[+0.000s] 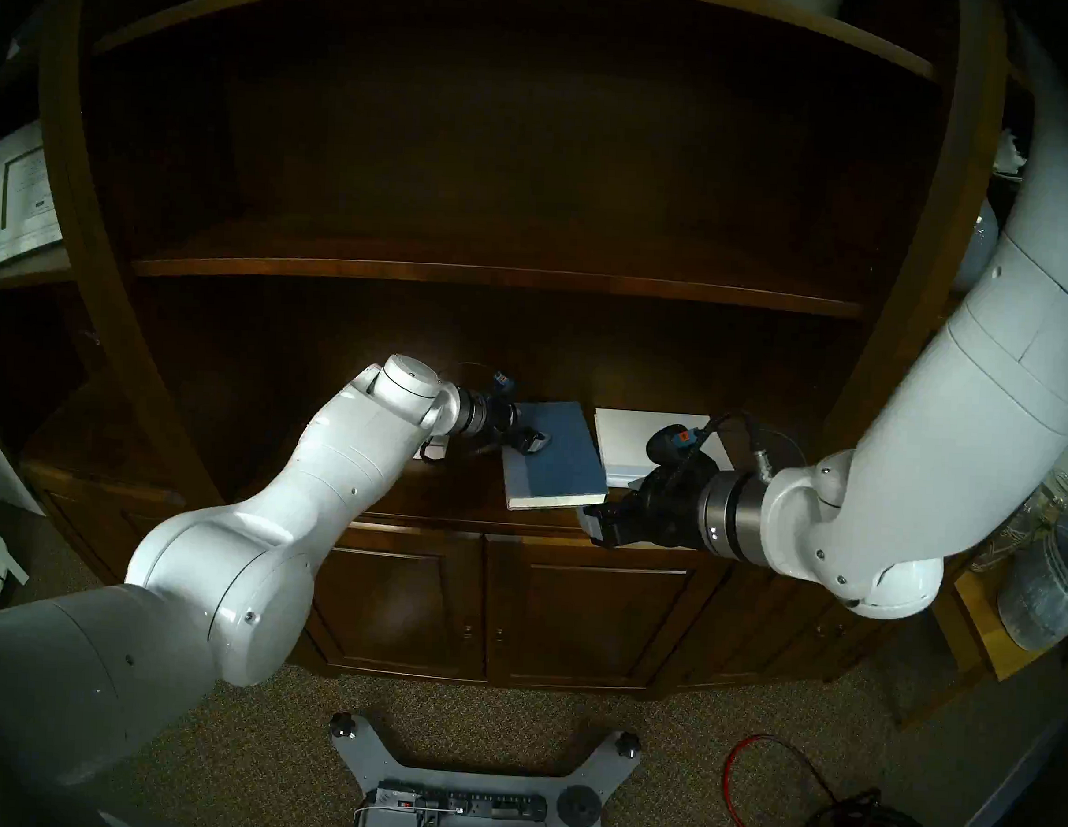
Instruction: Close the books and align them horizontally on the shelf
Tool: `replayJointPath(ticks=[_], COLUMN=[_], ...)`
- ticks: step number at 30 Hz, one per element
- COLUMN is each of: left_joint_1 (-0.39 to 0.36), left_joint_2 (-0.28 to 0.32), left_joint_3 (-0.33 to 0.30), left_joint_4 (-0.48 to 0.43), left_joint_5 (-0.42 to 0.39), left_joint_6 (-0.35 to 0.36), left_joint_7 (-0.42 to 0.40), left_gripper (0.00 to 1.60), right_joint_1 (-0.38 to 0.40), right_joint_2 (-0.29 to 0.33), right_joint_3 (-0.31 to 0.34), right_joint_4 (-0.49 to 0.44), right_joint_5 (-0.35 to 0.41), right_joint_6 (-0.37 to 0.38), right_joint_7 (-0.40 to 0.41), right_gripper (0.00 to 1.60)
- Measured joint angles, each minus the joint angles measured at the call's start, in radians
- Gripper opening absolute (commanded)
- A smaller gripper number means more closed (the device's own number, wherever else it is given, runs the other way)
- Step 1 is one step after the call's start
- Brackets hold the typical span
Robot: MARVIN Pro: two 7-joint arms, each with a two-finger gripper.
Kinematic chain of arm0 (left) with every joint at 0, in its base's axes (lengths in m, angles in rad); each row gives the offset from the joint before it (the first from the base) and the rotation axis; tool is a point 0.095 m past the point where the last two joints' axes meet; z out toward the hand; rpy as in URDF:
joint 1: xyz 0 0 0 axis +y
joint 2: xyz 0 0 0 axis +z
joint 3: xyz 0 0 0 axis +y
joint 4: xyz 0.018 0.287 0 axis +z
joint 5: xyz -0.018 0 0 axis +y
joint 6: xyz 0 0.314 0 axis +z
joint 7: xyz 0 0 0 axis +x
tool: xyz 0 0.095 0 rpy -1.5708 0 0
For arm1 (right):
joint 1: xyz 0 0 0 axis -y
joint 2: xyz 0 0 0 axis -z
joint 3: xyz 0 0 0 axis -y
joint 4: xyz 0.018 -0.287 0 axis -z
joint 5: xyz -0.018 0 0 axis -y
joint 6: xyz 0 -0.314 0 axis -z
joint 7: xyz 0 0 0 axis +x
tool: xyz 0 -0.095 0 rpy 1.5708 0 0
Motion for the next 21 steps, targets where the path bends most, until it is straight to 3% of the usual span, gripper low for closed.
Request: replayJointPath(ticks=[3,15,21], left_joint_1=[0.001,0.071,0.103], left_joint_2=[0.008,0.071,0.086], left_joint_3=[0.009,-0.006,-0.014], left_joint_4=[-0.017,-0.191,-0.250], left_joint_5=[0.006,0.001,-0.008], left_joint_6=[0.010,0.209,0.258], left_joint_7=[-0.016,-0.147,-0.169], left_gripper=[1.60,1.60,1.60], right_joint_1=[0.000,0.000,0.000], right_joint_2=[0.000,0.001,0.001], right_joint_3=[0.000,0.000,0.000], right_joint_4=[0.000,-0.001,-0.001], right_joint_5=[0.000,-0.001,-0.002], right_joint_6=[-0.001,-0.004,-0.005], right_joint_7=[-0.001,-0.005,-0.006], right_gripper=[1.60,1.60,1.60])
